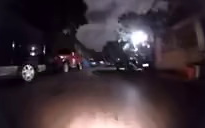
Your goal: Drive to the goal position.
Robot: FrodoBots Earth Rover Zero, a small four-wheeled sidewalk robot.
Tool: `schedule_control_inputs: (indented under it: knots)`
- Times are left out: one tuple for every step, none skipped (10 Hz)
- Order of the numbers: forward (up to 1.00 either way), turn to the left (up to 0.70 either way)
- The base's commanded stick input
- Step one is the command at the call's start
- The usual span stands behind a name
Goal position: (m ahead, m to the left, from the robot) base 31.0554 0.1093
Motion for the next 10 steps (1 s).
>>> schedule_control_inputs:
  knots:
    - [0.0, 0.0]
    - [0.0, 0.0]
    - [0.0, 0.0]
    - [0.82, 0.0]
    - [1.0, 0.0]
    - [1.0, 0.0]
    - [1.0, 0.0]
    - [1.0, 0.0]
    - [1.0, 0.0]
    - [1.0, 0.0]
